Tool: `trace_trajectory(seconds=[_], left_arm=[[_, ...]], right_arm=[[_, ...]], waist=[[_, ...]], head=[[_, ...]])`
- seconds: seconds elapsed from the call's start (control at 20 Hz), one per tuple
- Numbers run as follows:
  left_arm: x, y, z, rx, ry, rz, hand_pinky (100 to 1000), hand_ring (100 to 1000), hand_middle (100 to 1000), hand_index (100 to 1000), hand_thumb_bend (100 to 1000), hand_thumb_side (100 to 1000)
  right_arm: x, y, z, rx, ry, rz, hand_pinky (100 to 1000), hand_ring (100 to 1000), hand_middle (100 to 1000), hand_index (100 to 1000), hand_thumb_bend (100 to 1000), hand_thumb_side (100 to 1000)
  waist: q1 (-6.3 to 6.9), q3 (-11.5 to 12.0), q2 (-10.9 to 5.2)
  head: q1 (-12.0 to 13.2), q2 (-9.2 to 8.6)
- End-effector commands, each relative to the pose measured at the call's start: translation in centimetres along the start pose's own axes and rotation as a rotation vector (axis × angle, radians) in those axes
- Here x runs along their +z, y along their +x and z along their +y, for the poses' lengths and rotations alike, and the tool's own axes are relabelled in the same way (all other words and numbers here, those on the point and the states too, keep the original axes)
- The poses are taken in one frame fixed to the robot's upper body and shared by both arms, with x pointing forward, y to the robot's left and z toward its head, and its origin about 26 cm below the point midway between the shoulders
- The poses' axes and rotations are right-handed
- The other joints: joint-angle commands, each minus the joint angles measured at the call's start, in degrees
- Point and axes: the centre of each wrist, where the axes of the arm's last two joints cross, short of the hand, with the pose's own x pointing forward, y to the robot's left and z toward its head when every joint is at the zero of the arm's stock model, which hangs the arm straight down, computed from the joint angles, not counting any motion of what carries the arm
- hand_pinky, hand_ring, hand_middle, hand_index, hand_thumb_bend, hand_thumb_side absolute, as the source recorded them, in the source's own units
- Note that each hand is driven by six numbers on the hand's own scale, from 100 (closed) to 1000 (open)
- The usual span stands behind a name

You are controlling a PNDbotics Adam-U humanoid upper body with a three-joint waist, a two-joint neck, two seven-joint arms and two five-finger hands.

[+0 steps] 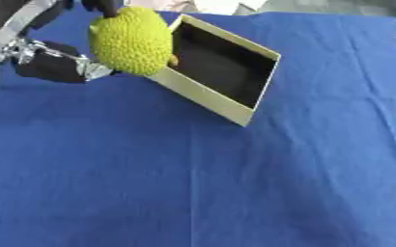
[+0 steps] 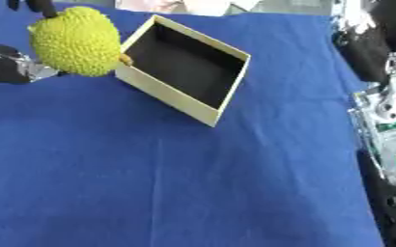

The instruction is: Pick up objects on the table and place them in the box.

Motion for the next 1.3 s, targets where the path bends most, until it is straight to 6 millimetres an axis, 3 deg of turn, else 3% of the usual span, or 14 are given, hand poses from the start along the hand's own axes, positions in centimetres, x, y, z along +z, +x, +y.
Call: trace_trajectory(seconds=[0.05, 0.3, 0.8, 1.3], left_arm=[[-1.8, 0.1, -0.4, -0.022, 0.061, -0.001, 328, 437, 422, 498, 602, 100], [-3.9, 0.0, -2.8, -0.063, 0.099, 0.017, 338, 443, 428, 504, 635, 100], [-5.3, -0.3, -7.3, -0.102, 0.135, 0.139, 338, 443, 430, 507, 555, 100], [-5.1, -0.6, -8.6, -0.112, 0.098, 0.168, 442, 534, 537, 633, 645, 100]], right_arm=[[-0.8, 0.6, -0.2, -0.009, -0.008, -0.037, 748, 684, 599, 774, 100, 407], [-1.1, 0.7, 0.2, -0.031, -0.020, -0.050, 747, 684, 600, 774, 100, 403], [-1.6, 0.9, 1.0, -0.086, -0.023, -0.066, 748, 685, 599, 775, 100, 407], [-1.6, 0.9, 1.1, -0.095, -0.012, -0.065, 748, 685, 599, 775, 100, 409]], waist=[[-0.02, -0.4, -1.45], [-0.30, -1.3, -1.30], [-1.00, -3.2, -0.93], [-0.84, -3.5, -0.94]], head=[[0.9, -1.00], [2.2, -1.22], [4.1, -1.76], [4.1, -1.69]])
